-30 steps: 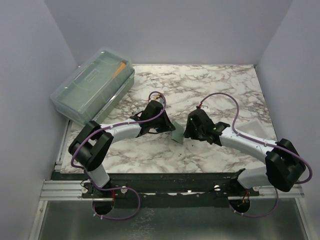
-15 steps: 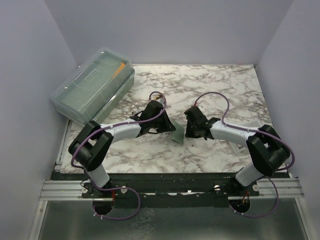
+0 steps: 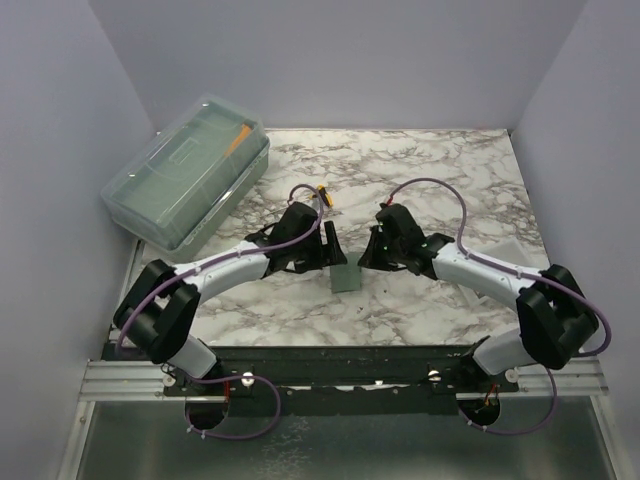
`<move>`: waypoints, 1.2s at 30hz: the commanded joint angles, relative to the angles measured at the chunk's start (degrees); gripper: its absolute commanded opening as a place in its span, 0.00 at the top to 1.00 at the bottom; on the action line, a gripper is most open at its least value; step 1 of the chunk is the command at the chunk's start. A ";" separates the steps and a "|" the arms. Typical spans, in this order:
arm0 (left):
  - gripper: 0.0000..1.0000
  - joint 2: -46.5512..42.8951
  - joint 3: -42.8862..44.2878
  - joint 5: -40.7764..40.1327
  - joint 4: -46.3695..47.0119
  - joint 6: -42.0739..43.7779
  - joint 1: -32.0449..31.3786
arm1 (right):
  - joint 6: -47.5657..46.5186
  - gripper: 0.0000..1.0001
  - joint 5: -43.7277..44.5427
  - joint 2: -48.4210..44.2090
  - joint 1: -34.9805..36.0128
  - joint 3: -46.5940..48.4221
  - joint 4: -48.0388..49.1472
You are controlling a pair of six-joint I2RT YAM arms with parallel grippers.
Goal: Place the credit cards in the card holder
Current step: Open the card holder at the center of the board.
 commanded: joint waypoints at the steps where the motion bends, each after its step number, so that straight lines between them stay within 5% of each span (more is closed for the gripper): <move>1: 0.13 -6.85 -1.47 -0.36 -4.95 4.46 0.03 | 2.73 1.00 -8.48 -3.95 -0.12 -1.92 6.50; 7: 0.06 -7.97 -2.18 0.46 -4.82 2.55 -1.25 | 4.13 1.00 -11.83 -8.05 -0.14 -5.11 9.43; 18: 0.14 -4.02 -0.34 -0.33 -4.82 2.12 -3.36 | 3.32 1.00 -12.61 -10.66 -0.12 -4.10 8.51; 22: 0.27 -3.17 -0.79 -2.12 -4.82 1.95 -3.44 | 3.42 1.00 -11.22 -10.43 -0.12 -4.88 7.81; 36: 0.23 -3.95 -0.41 -0.93 -3.74 2.44 -3.46 | 5.24 1.00 1.29 -11.39 -0.12 -9.10 -2.55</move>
